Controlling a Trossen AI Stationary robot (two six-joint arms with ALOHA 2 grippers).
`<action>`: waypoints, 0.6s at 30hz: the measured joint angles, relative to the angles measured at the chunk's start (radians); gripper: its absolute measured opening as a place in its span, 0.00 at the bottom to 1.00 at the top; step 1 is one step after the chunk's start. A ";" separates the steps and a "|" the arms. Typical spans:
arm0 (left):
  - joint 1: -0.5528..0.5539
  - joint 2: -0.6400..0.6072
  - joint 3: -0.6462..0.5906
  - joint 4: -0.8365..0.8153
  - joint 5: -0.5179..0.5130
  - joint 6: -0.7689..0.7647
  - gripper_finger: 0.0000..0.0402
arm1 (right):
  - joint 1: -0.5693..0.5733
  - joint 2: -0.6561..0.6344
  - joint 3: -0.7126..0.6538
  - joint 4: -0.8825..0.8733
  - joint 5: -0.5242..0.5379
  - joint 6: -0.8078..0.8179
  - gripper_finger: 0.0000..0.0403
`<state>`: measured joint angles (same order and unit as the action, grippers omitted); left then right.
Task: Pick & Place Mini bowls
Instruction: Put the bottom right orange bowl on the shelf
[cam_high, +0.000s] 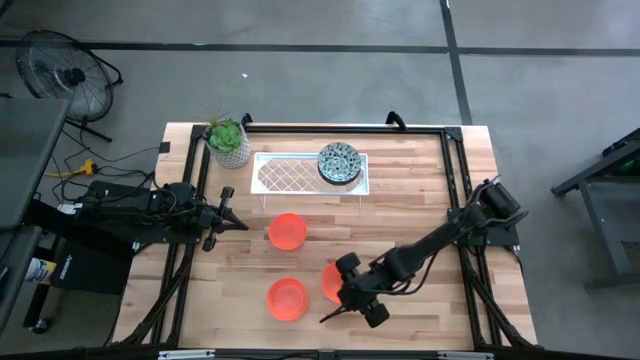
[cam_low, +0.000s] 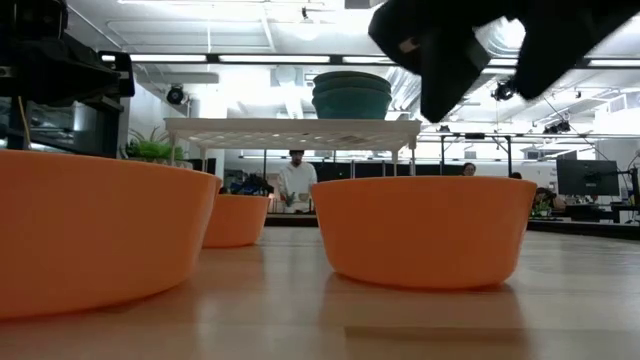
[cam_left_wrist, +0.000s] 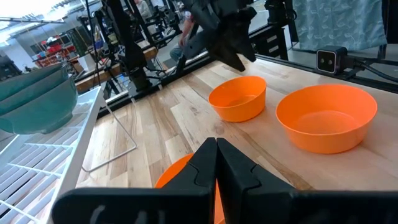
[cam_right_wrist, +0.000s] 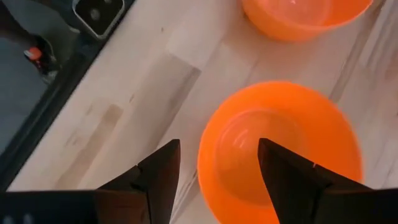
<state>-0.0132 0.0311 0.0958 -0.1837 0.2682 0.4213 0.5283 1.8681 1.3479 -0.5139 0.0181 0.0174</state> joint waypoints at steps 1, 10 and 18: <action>0.000 0.000 0.000 0.000 0.000 0.000 0.00 | -0.001 0.007 0.000 -0.005 -0.002 -0.001 0.51; 0.000 0.000 0.000 0.000 0.000 0.000 0.00 | -0.017 0.063 -0.001 -0.035 -0.051 -0.061 0.51; 0.000 0.000 0.000 0.000 0.000 0.000 0.00 | -0.018 0.065 -0.003 -0.092 -0.016 -0.140 0.51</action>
<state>-0.0134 0.0312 0.0957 -0.1837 0.2682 0.4213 0.5104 1.9327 1.3450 -0.6056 0.0021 -0.1227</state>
